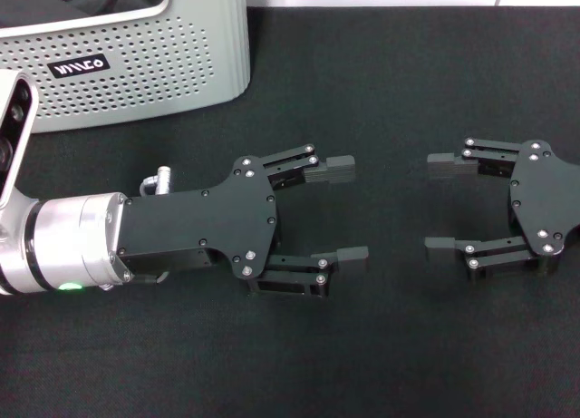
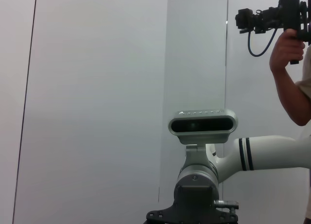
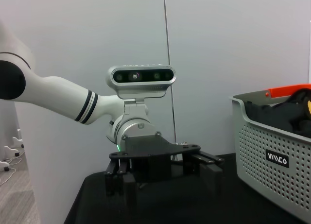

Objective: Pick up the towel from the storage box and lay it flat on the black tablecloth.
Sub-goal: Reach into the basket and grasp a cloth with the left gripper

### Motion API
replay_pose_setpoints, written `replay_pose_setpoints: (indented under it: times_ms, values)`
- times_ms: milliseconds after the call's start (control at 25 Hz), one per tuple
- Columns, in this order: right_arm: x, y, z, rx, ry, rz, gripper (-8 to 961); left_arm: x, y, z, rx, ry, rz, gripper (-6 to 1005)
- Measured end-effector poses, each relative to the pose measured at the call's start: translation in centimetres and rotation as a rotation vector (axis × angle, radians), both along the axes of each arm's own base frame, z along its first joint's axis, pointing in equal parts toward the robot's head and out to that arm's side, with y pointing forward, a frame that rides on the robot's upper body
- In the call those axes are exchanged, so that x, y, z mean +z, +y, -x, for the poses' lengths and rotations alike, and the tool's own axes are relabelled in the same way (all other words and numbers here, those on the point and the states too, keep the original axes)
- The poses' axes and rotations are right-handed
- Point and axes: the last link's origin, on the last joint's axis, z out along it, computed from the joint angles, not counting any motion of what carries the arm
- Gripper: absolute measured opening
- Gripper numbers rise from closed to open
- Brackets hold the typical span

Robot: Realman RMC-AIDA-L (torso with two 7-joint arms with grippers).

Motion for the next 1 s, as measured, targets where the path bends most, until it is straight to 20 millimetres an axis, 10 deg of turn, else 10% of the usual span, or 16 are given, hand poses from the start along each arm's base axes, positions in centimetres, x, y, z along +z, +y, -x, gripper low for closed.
replay_pose_setpoints:
  times_ms: [560,1000]
  values:
    - [0.1,0.0,-0.2,-0.013,0.002,-0.002,867,0.4,0.2,0.2,0.032,-0.026,-0.041,871]
    - [0.2,0.2,-0.8,-0.042,0.012,-0.010,864,9.1,6.2,-0.4,0.297,-0.322,-0.334,869]
